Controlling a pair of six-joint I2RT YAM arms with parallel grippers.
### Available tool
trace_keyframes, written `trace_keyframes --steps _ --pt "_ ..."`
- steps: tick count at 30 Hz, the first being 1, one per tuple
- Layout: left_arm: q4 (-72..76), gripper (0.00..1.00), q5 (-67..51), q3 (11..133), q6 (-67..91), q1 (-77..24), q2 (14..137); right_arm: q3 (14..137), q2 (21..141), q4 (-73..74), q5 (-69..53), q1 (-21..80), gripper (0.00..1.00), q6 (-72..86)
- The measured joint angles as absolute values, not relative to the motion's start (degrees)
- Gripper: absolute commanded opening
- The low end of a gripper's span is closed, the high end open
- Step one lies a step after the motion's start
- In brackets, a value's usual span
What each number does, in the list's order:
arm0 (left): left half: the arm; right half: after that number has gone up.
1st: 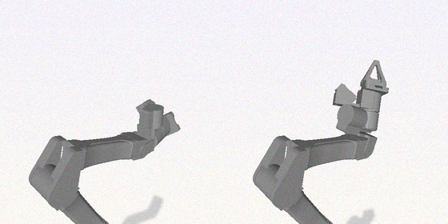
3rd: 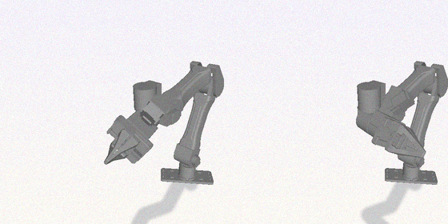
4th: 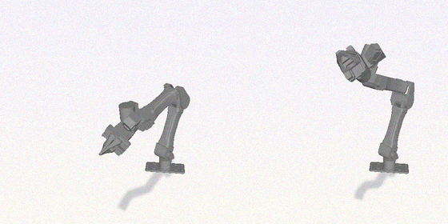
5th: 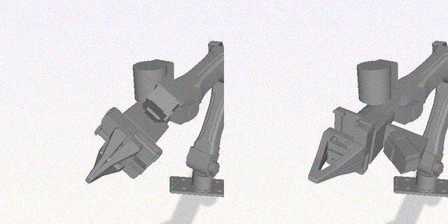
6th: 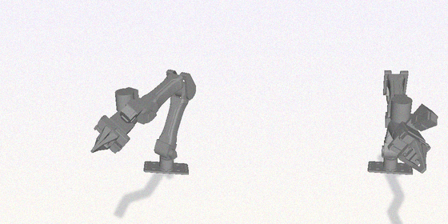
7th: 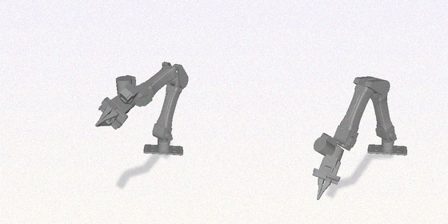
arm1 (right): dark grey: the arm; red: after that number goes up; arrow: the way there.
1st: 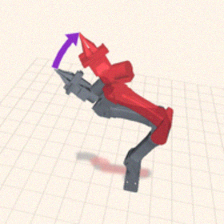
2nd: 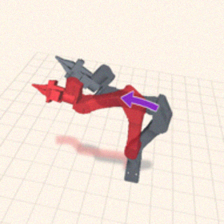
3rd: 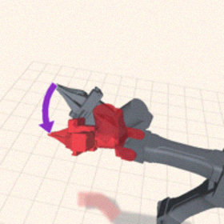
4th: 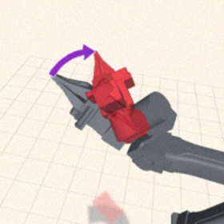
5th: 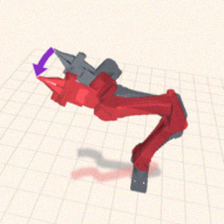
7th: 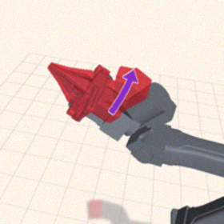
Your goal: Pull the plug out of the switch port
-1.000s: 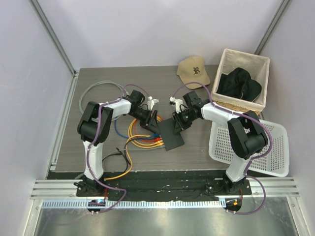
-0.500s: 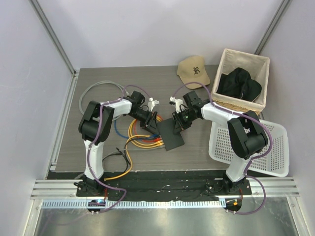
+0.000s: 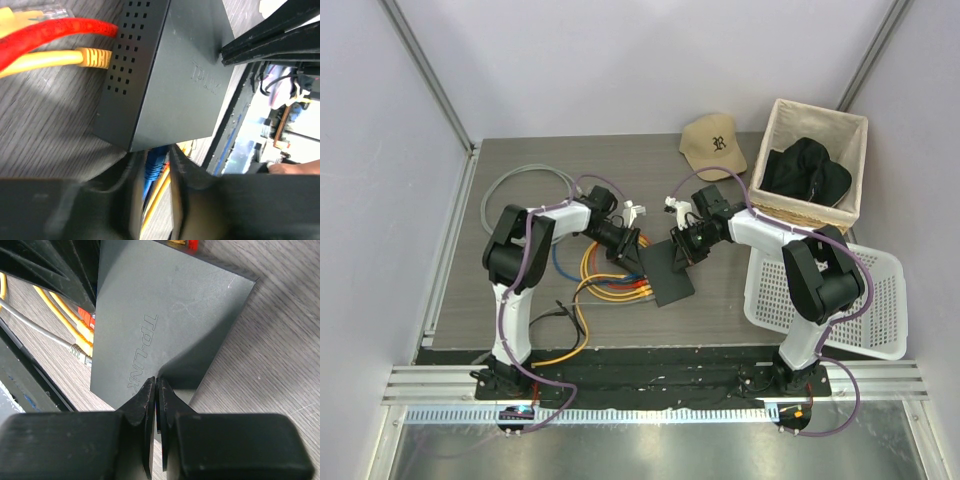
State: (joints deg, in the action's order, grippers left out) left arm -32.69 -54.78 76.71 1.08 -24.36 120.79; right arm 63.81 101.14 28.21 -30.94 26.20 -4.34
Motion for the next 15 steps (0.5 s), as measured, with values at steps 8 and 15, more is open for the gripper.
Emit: trace_keyframes --steps 8,15 --pt "-34.9 0.02 -58.0 80.1 2.1 -24.4 124.0 63.7 101.1 27.2 -30.4 26.9 0.11 -4.4" --pt "-35.7 0.00 -60.2 80.9 1.9 -24.2 125.5 63.3 100.9 26.4 -30.3 27.2 0.11 -4.4"
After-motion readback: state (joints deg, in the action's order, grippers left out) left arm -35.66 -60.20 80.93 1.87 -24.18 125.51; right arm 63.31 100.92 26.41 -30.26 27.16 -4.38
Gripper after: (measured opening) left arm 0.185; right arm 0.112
